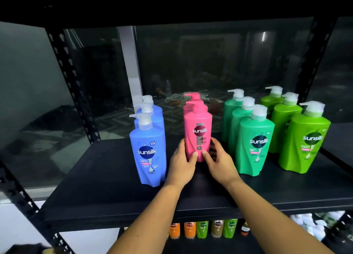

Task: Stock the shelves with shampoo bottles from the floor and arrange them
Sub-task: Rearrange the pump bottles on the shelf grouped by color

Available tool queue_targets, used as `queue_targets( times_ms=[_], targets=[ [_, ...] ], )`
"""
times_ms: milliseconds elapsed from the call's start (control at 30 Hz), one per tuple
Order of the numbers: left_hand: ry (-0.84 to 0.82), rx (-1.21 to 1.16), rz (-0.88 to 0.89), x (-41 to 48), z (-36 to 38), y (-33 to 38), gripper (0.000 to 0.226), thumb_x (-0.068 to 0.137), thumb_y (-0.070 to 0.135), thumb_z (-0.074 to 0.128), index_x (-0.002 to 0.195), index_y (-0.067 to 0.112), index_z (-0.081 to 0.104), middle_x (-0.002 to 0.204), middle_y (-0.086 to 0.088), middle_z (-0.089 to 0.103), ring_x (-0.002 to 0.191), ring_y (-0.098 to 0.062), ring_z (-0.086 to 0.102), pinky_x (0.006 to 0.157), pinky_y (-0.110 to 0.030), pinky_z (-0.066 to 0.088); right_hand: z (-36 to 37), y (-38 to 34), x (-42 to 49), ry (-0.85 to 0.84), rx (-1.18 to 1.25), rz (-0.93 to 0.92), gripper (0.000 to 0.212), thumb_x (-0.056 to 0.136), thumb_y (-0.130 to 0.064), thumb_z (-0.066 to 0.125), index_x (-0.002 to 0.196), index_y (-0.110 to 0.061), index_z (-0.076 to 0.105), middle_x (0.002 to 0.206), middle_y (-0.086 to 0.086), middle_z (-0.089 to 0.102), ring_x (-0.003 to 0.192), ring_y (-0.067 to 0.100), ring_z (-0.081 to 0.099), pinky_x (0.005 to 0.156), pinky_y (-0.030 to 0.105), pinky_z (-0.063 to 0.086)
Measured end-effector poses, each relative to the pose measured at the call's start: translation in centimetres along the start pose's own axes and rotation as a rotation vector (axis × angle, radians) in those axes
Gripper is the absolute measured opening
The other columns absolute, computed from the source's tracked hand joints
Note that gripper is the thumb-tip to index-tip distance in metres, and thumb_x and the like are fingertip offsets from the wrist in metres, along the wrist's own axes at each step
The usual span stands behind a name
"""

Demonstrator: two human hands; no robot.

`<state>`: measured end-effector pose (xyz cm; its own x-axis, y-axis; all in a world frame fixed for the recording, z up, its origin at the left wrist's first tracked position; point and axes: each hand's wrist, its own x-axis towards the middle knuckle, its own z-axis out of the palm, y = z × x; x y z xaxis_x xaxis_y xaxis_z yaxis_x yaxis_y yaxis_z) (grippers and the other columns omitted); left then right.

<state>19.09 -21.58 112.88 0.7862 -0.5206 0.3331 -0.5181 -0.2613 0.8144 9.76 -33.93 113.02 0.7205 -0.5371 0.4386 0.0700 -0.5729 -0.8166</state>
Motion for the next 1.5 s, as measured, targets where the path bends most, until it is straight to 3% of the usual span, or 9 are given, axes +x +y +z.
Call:
queue_targets(
  times_ms=[267,533,700,800,900,1033,1167,1333,1500],
  targets=[
    [-0.070,0.222,-0.050,-1.3,-0.2,0.5,0.078,0.095,0.039,0.059,0.161,0.022,0.021,0.151,-0.004,0.052,0.132,-0.023,0.055,0.107,-0.035,0.046,-0.3,-0.3,0.0,-0.001,-0.014,0.039,0.048,0.096,-0.019,0.063,0.141,-0.027,0.047,0.113,-0.017,0.067,0.105,-0.003,0.064,0.097,0.025,0.051],
    [-0.398,0.551,-0.072,-5.3,-3.1,2.3,0.070,0.103,0.049,0.047,0.163,0.031,0.016,0.169,0.002,0.021,0.156,-0.026,0.015,0.123,-0.035,0.020,-0.6,-0.7,-1.5,0.077,-0.256,-0.024,0.036,0.095,-0.022,0.064,0.129,-0.008,0.063,0.117,0.009,0.070,0.106,0.025,0.067,0.095,0.035,0.051],
    [-0.494,0.582,0.140,-8.7,-5.7,1.6,0.056,0.106,0.043,0.043,0.159,0.025,0.033,0.167,0.007,0.024,0.155,-0.007,0.012,0.125,-0.026,0.004,-1.0,-1.4,-4.4,-0.255,-0.406,-0.040,0.045,0.096,-0.034,0.061,0.138,-0.017,0.058,0.140,0.003,0.060,0.130,0.020,0.055,0.111,0.028,0.038],
    [-0.493,0.521,0.170,-10.5,-8.3,0.8,0.051,0.106,0.041,0.046,0.156,0.027,0.040,0.164,0.011,0.030,0.153,-0.002,0.016,0.122,-0.019,0.005,-0.5,-2.3,-5.6,-0.434,-0.631,-0.045,0.049,0.102,-0.040,0.047,0.148,-0.023,0.046,0.159,-0.003,0.036,0.150,0.018,0.026,0.124,0.039,0.015],
    [-0.414,0.451,0.170,-12.4,-11.0,-0.3,0.044,0.105,0.039,0.051,0.148,0.031,0.052,0.155,0.017,0.044,0.147,0.006,0.026,0.118,-0.012,0.013,0.7,-3.3,-6.6,-0.501,-0.651,-0.066,0.051,0.104,-0.042,0.042,0.151,-0.023,0.042,0.162,-0.003,0.030,0.153,0.018,0.017,0.125,0.041,0.010],
    [-0.159,0.405,0.139,-13.3,-14.2,-1.3,0.024,0.100,0.035,0.060,0.117,0.030,0.075,0.117,0.014,0.071,0.112,0.003,0.060,0.102,-0.023,0.047,3.0,-5.3,-7.2,-0.444,-0.477,-0.114,0.049,0.099,-0.044,0.052,0.144,-0.023,0.052,0.149,-0.003,0.051,0.141,0.015,0.043,0.119,0.034,0.028],
    [0.163,0.285,0.027,-11.4,-15.9,-1.8,0.010,0.090,0.031,0.072,0.096,0.027,0.065,0.087,0.007,0.062,0.082,-0.006,0.060,0.077,-0.028,0.050,6.3,-8.0,-6.4,-0.281,-0.150,-0.010,0.050,0.089,-0.049,0.067,0.133,-0.026,0.058,0.122,-0.010,0.068,0.113,0.006,0.062,0.101,0.030,0.049],
    [0.063,-0.082,-0.276,-9.4,-16.8,-2.8,0.073,0.081,0.045,0.082,0.138,0.033,0.039,0.121,0.008,0.056,0.104,-0.006,0.063,0.082,-0.020,0.049,8.5,-8.0,-6.7,-0.188,-0.101,0.058,0.051,0.080,-0.061,0.071,0.117,-0.032,0.052,0.109,-0.022,0.063,0.101,-0.001,0.061,0.085,0.029,0.054],
    [-0.096,0.002,-0.215,-8.8,-16.5,-3.7,0.074,0.087,0.035,0.079,0.149,0.036,0.040,0.130,0.019,0.060,0.117,0.001,0.057,0.099,-0.026,0.047,8.5,-7.1,-6.9,-0.196,-0.186,0.011,0.041,0.089,-0.054,0.064,0.122,-0.036,0.047,0.110,-0.019,0.063,0.102,0.008,0.061,0.084,0.038,0.054]
  ],
)
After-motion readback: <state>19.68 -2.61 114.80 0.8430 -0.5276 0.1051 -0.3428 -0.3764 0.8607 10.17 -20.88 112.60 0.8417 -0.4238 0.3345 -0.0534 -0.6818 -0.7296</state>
